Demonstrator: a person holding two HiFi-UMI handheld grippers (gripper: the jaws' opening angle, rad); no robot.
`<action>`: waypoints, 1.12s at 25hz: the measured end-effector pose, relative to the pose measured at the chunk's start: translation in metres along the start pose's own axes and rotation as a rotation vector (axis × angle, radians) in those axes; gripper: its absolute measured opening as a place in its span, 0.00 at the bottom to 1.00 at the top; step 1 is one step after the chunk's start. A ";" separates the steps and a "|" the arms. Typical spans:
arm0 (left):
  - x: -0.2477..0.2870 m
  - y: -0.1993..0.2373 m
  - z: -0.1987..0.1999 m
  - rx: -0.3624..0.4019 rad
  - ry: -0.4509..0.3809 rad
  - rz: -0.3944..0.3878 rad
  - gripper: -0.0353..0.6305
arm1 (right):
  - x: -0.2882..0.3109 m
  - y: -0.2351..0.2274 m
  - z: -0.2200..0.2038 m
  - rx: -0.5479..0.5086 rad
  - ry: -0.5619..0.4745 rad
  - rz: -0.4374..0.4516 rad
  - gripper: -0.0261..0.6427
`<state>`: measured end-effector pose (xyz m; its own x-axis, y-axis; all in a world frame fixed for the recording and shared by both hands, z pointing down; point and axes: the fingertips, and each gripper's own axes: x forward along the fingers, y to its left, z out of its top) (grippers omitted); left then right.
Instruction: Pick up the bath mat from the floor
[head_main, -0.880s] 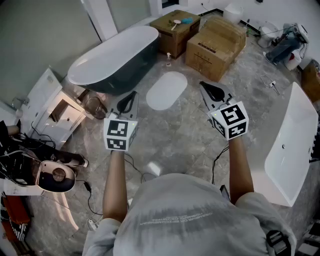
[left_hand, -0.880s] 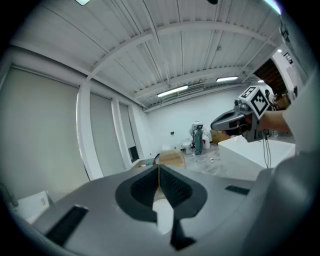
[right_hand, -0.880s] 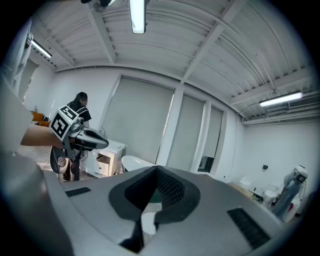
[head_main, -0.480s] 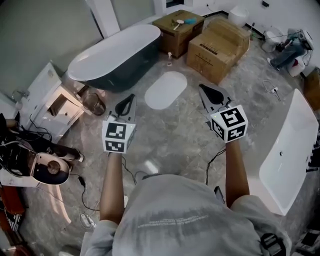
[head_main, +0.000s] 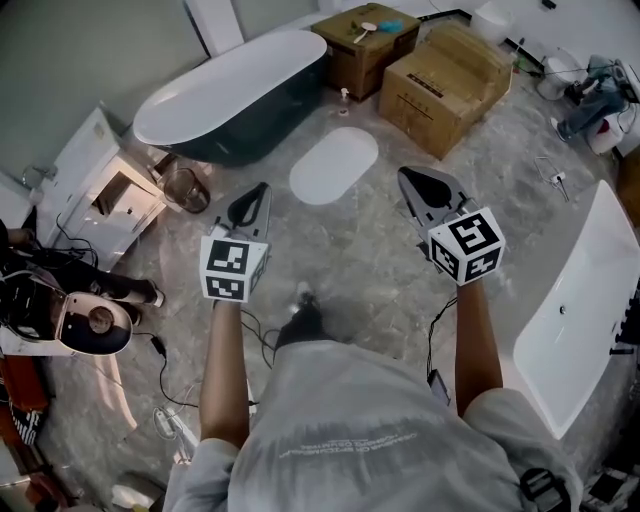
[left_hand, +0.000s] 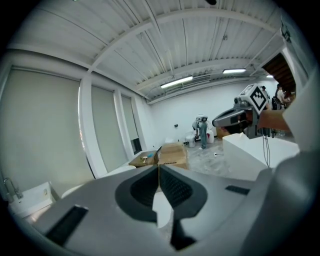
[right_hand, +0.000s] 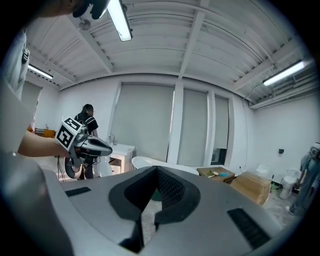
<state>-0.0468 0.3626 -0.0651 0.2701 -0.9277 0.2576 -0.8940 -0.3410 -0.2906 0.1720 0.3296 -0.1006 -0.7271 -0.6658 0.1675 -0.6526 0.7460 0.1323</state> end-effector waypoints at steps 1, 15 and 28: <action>0.008 0.002 -0.001 0.003 0.000 -0.006 0.08 | 0.005 -0.007 -0.001 0.003 -0.004 -0.010 0.06; 0.195 0.140 -0.046 0.020 0.038 -0.069 0.08 | 0.204 -0.103 -0.010 0.022 0.057 -0.072 0.06; 0.361 0.236 -0.049 0.024 0.043 -0.226 0.08 | 0.375 -0.184 -0.007 0.052 0.160 -0.121 0.06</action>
<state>-0.1775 -0.0452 0.0048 0.4469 -0.8200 0.3576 -0.8035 -0.5437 -0.2425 0.0208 -0.0578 -0.0552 -0.6026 -0.7367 0.3068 -0.7461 0.6565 0.1110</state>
